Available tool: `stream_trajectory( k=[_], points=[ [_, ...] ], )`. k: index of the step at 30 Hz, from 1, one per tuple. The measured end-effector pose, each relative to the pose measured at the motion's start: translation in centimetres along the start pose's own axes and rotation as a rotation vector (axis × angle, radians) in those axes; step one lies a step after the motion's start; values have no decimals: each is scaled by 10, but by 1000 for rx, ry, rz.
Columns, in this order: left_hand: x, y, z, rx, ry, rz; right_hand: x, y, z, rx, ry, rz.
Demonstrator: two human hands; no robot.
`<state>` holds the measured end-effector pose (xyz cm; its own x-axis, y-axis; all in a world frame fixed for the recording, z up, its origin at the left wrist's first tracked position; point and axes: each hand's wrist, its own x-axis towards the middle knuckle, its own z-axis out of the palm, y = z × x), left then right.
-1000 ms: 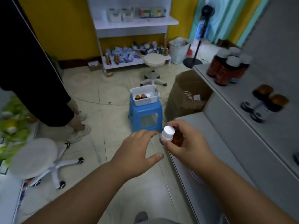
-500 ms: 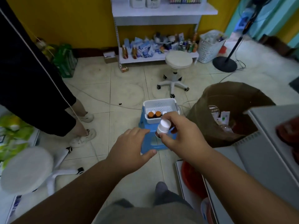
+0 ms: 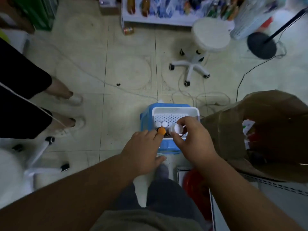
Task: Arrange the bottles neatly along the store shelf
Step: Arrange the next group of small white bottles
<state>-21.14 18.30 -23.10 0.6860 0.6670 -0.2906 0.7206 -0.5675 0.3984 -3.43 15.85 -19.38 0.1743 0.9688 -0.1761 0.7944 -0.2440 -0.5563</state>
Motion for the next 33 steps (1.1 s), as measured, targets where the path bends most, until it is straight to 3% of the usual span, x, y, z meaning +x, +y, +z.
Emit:
stream_trajectory(
  k=[7, 15, 24, 33],
  points=[
    [61, -26, 76, -65, -154, -173, 92, 73, 75, -115, -152, 100],
    [86, -36, 143, 17, -45, -173, 160, 119, 154, -251, -332, -73],
    [103, -35, 156, 78, -47, -165, 184, 127, 176, -407, -368, -235],
    [101, -39, 157, 130, -95, -142, 186, 143, 188, -454, -551, -200]
  ],
)
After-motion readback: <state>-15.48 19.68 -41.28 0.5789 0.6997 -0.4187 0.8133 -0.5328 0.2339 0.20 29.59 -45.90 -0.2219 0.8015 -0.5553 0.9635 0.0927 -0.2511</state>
